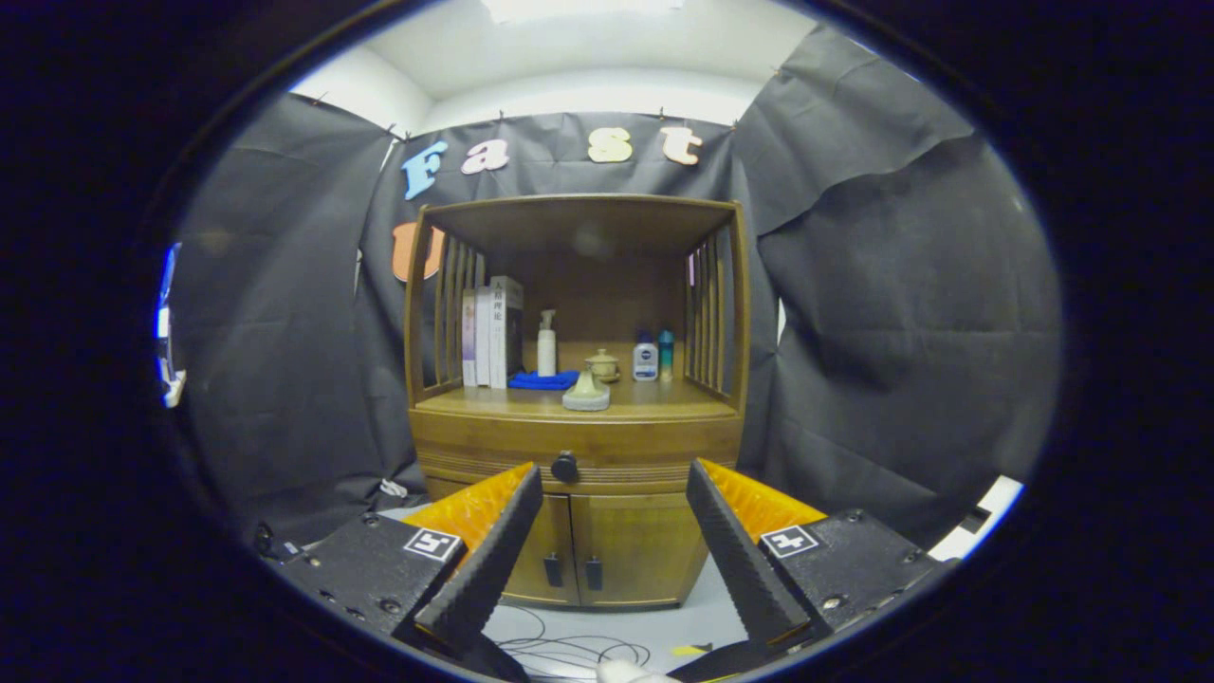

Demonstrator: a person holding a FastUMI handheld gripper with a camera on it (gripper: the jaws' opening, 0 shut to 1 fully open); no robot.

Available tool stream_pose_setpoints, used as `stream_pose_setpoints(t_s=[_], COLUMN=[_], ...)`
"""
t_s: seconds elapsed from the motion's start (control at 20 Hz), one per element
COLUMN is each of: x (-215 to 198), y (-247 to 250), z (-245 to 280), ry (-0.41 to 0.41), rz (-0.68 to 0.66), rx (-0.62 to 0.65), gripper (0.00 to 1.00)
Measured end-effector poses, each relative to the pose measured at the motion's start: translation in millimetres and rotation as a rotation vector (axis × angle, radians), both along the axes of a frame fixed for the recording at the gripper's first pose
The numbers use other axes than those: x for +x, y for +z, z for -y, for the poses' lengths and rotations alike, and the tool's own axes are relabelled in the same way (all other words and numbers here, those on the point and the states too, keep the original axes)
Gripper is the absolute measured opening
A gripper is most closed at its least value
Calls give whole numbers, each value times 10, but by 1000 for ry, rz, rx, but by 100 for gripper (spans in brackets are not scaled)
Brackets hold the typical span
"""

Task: Pull open the drawer, take out the items inside it, and place them on the countertop above the cabinet.

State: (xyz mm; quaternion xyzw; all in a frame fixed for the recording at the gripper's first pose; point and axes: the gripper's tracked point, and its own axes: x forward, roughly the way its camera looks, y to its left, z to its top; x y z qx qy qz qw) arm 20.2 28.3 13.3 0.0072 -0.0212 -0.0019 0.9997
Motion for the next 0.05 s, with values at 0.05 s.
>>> stream_pose_setpoints(t_s=[0.05], x=[-8], y=[4], z=[-1], ry=[3], rz=[-3], rx=[8], gripper=[100])
